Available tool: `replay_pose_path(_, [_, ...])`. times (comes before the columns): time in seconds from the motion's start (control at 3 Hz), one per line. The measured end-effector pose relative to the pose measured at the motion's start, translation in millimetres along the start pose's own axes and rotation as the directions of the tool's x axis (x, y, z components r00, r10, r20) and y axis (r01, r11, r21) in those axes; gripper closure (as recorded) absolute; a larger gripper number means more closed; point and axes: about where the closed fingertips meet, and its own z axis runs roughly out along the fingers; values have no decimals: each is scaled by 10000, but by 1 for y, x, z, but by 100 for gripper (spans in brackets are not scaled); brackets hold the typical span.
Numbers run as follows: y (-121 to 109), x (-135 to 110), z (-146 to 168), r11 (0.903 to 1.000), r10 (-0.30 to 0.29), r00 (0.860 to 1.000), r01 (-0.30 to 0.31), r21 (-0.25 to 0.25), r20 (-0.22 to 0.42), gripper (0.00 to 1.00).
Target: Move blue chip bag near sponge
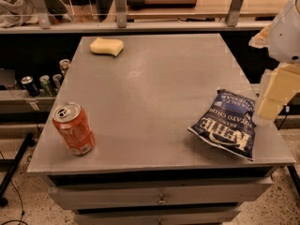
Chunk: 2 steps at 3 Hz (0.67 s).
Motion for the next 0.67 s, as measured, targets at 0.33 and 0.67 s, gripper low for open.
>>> replay_pose_path(0.33, [0, 0, 0, 10000, 0, 10000, 0, 0, 0, 0])
replay_pose_path(0.67, [-2, 1, 5, 9997, -252, 9997, 252, 2, 37, 0])
